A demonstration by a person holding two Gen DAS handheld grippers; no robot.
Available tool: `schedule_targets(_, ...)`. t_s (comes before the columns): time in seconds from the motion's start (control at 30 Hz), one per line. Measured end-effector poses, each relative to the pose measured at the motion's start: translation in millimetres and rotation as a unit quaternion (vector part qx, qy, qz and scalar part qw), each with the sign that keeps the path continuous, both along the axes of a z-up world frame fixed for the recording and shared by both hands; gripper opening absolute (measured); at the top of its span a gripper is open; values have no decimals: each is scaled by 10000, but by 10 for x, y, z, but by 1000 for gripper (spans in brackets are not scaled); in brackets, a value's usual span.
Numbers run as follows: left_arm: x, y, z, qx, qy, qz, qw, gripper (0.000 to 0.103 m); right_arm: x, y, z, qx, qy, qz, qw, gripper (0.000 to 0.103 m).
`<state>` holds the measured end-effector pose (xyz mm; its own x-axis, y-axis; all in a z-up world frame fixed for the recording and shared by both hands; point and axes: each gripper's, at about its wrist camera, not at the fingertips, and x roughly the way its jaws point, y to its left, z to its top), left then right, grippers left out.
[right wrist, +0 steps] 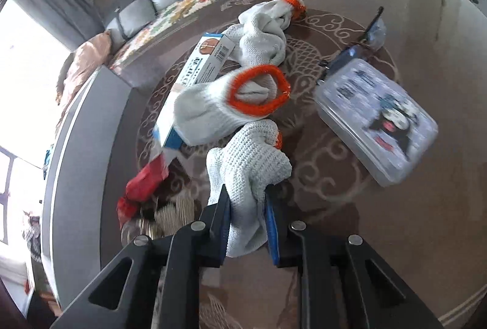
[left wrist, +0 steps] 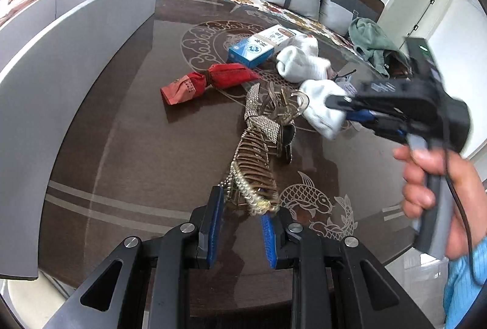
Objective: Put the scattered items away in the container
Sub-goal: 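Lift the white sock with the right tool while the left tool holds the gold shoe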
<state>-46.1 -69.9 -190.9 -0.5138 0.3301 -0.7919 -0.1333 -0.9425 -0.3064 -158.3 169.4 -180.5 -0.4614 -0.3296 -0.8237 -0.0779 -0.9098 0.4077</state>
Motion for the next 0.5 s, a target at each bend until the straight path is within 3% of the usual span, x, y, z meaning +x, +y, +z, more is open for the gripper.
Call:
schedule_targets(0.2, 36, -15, -14, 78, 21, -96, 9999, 25, 719, 101, 127, 489, 107, 594, 9970, 21)
schedule_targets(0.33, 57, -14, -36, 82, -38, -190, 9998, 28, 1112, 157, 82, 854, 71, 657, 9942, 22)
schedule_targets(0.5, 122, 35, -83, -66, -161, -338, 9993, 36, 1298, 188, 10, 810, 146, 517, 9953, 39)
